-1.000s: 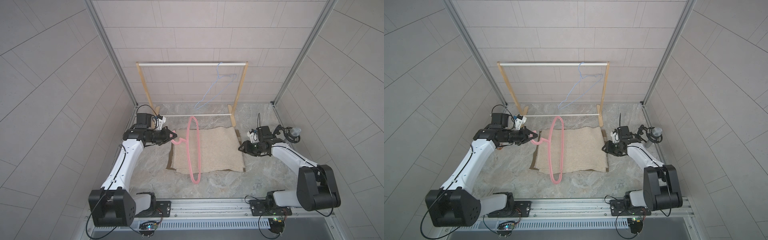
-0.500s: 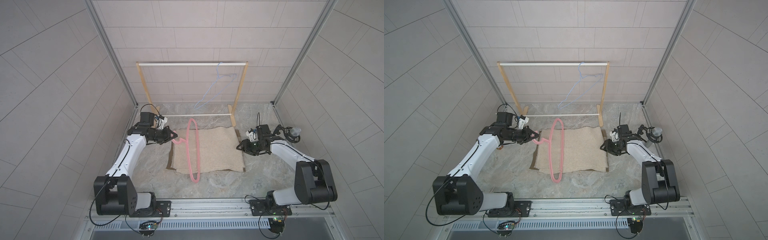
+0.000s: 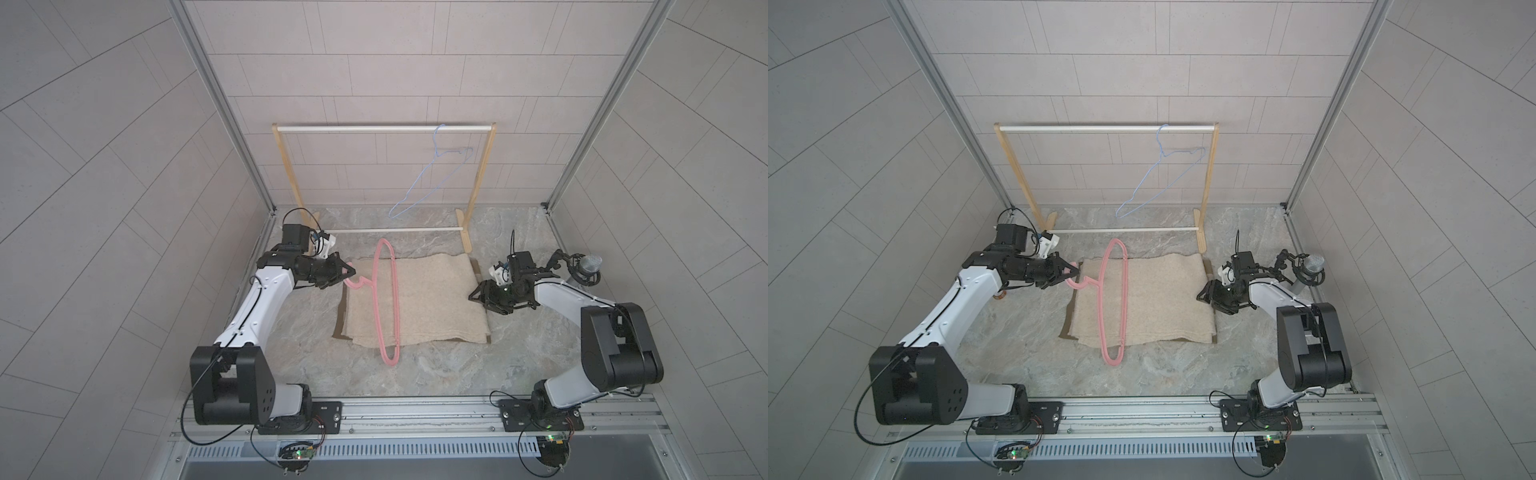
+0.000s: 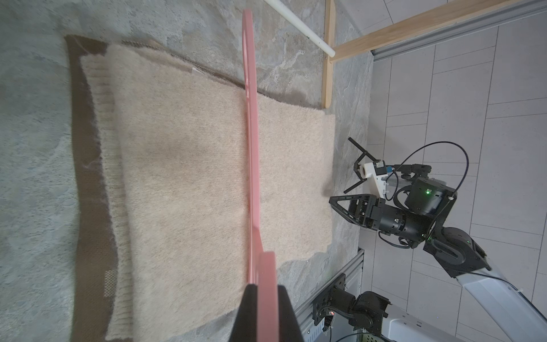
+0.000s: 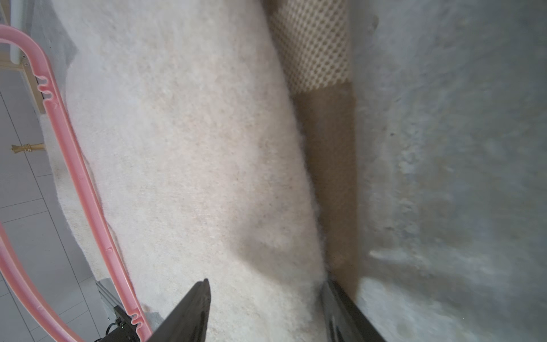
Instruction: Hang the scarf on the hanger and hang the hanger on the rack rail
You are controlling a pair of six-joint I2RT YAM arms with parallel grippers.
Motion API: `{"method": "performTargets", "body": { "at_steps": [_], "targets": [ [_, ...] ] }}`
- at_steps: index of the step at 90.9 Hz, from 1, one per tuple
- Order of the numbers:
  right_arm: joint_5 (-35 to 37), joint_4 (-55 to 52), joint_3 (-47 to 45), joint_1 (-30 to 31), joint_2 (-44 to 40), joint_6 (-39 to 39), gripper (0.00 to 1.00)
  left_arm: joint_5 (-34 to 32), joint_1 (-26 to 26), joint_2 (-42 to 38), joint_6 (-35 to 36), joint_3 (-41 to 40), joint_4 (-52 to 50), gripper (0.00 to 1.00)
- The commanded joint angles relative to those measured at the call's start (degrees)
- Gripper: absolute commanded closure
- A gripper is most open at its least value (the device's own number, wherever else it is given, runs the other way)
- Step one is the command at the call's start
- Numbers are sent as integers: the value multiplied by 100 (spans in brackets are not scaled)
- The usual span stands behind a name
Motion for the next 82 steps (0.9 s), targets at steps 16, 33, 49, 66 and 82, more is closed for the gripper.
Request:
{"method": "performTargets", "body": {
  "at_steps": [16,33,49,66,82],
  "targets": [
    [-196,117,-57,-14,20,-37,39,102,-6,-5,87,-56,72,100],
    [-1257,734,-227,-14,-31,396,52,107,-5,26,79,-58,72,100],
    [-2009,1722,-489,122,-187,1347,54,117,-38,49,87,-61,72,100],
    [-954,1191,-474,126,67,906,49,109,-92,63,62,-51,72,100],
    [168,510,-382,126,42,446,43,104,-104,40,55,-49,72,100]
  ]
}}
